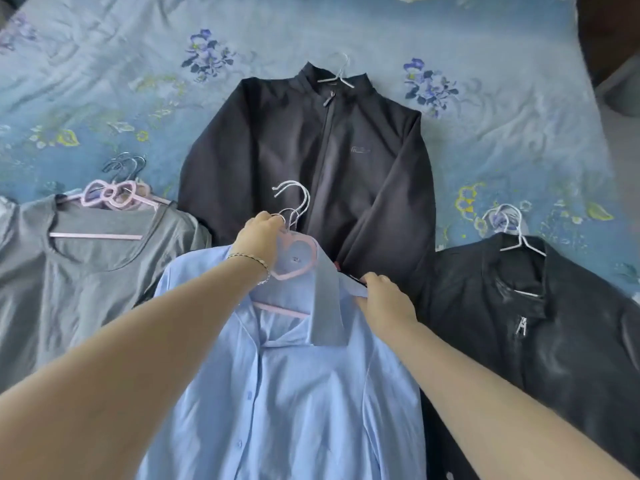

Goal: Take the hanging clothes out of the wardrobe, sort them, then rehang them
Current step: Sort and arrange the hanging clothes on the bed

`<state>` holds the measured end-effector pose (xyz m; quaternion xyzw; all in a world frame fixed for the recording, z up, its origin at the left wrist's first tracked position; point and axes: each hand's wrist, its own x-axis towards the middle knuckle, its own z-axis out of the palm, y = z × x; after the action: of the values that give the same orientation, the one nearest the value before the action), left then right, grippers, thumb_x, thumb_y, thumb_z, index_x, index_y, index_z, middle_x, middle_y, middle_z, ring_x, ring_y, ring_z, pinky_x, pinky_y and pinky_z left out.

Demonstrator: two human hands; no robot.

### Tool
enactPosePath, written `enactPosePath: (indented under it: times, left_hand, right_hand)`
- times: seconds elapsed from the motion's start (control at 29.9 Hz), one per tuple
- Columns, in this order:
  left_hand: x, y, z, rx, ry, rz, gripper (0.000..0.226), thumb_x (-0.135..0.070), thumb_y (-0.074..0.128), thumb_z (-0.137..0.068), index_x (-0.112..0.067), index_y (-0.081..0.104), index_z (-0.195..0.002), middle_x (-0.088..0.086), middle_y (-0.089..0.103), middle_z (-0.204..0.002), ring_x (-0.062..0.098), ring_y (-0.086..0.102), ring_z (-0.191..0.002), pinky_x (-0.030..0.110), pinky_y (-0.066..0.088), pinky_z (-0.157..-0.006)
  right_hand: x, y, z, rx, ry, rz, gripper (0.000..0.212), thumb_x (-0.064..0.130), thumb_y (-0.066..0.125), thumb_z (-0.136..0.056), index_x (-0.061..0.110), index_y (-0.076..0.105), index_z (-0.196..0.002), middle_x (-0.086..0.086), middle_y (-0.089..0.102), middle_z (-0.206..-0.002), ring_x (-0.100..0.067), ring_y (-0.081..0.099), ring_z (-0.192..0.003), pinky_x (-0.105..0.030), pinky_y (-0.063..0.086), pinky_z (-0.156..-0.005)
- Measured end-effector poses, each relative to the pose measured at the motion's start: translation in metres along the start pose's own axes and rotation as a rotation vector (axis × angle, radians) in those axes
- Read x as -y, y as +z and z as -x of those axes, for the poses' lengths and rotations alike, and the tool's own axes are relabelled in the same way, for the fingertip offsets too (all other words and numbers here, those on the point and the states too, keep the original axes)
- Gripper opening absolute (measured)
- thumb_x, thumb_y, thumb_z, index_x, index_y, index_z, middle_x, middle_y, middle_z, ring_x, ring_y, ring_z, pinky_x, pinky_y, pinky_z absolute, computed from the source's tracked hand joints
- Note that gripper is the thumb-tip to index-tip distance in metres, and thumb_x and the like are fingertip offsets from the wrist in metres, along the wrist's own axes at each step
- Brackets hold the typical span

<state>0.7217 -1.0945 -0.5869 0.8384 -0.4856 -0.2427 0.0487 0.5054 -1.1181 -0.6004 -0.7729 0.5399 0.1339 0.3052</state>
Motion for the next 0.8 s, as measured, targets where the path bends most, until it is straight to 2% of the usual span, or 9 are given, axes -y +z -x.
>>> enactPosePath:
  times: [0.1, 0.2, 0.3, 0.37, 0.44, 0.6, 0.67, 0.8]
  left_hand:
    - [-0.015, 0.020, -0.003, -0.085, -0.030, 0.000, 0.052, 0.007, 0.047, -0.082, -0.009, 0.047, -0.132, 0.016, 0.041, -0.131, 0.036, 0.042, -0.118, 0.038, 0.033, -0.099]
    - [-0.052, 0.033, 0.011, -0.190, 0.116, -0.082, 0.058, 0.008, 0.049, -0.078, -0.010, 0.046, -0.132, 0.013, 0.035, -0.139, 0.033, 0.035, -0.124, 0.036, 0.026, -0.105]
    - [-0.109, 0.044, 0.023, -0.020, 0.229, -0.141, 0.051, 0.005, 0.045, -0.081, -0.015, 0.049, -0.128, 0.007, 0.036, -0.137, 0.029, 0.035, -0.123, 0.035, 0.030, -0.101]
    - [-0.153, 0.054, 0.026, 0.187, 0.262, -0.214, 0.039, 0.000, 0.042, -0.087, -0.016, 0.053, -0.121, 0.006, 0.047, -0.128, 0.027, 0.046, -0.116, 0.033, 0.038, -0.091]
    - [-0.196, 0.063, 0.029, 0.310, 0.261, -0.299, 0.032, -0.004, 0.039, -0.091, -0.016, 0.055, -0.116, 0.006, 0.055, -0.121, 0.028, 0.055, -0.109, 0.032, 0.042, -0.084]
    - [-0.272, 0.099, 0.033, 0.338, 0.250, -0.309, 0.027, -0.008, 0.037, -0.093, -0.018, 0.055, -0.110, 0.004, 0.058, -0.117, 0.027, 0.055, -0.098, 0.031, 0.040, -0.077]
    - [-0.285, 0.113, 0.031, 0.319, 0.220, -0.256, 0.028, -0.010, 0.036, -0.094, -0.020, 0.055, -0.111, 0.002, 0.058, -0.116, 0.025, 0.053, -0.094, 0.029, 0.038, -0.077]
    - [-0.287, 0.133, 0.020, 0.245, 0.090, -0.115, 0.027, -0.014, 0.038, -0.094, -0.024, 0.059, -0.108, 0.000, 0.060, -0.114, 0.024, 0.056, -0.102, 0.028, 0.041, -0.084]
  right_hand:
    - [-0.024, 0.006, 0.000, -0.082, 0.045, -0.187, 0.041, 0.026, 0.050, -0.095, 0.013, 0.042, -0.134, -0.006, 0.046, -0.128, -0.023, 0.047, -0.118, -0.037, 0.044, -0.095]
    - [-0.072, -0.008, 0.019, -0.140, 0.093, -0.223, 0.039, 0.026, 0.052, -0.094, 0.014, 0.046, -0.131, -0.004, 0.045, -0.127, -0.020, 0.047, -0.118, -0.034, 0.043, -0.097]
    - [-0.140, -0.035, 0.037, -0.106, 0.176, -0.127, 0.028, 0.022, 0.052, -0.094, 0.013, 0.056, -0.120, -0.004, 0.049, -0.122, -0.021, 0.047, -0.115, -0.033, 0.042, -0.097]
    - [-0.189, -0.057, 0.041, -0.074, 0.253, -0.055, 0.024, 0.017, 0.052, -0.091, 0.013, 0.061, -0.113, -0.006, 0.052, -0.117, -0.023, 0.049, -0.115, -0.033, 0.041, -0.097]
    - [-0.233, -0.079, 0.039, -0.076, 0.316, 0.005, 0.025, 0.014, 0.052, -0.089, 0.013, 0.063, -0.111, -0.009, 0.054, -0.115, -0.027, 0.051, -0.113, -0.035, 0.042, -0.096]
    - [-0.314, -0.117, 0.009, -0.137, 0.439, 0.094, 0.043, 0.020, 0.052, -0.093, 0.011, 0.044, -0.134, -0.010, 0.039, -0.138, -0.030, 0.041, -0.126, -0.039, 0.038, -0.099]
    - [-0.334, -0.121, -0.013, -0.160, 0.413, 0.098, 0.057, 0.027, 0.055, -0.092, 0.009, 0.034, -0.141, -0.010, 0.033, -0.144, -0.029, 0.035, -0.133, -0.041, 0.035, -0.104]
    - [-0.358, -0.113, -0.058, -0.056, 0.338, 0.153, 0.080, 0.040, 0.062, -0.086, 0.014, 0.018, -0.147, -0.008, 0.025, -0.151, -0.027, 0.027, -0.139, -0.043, 0.027, -0.110]
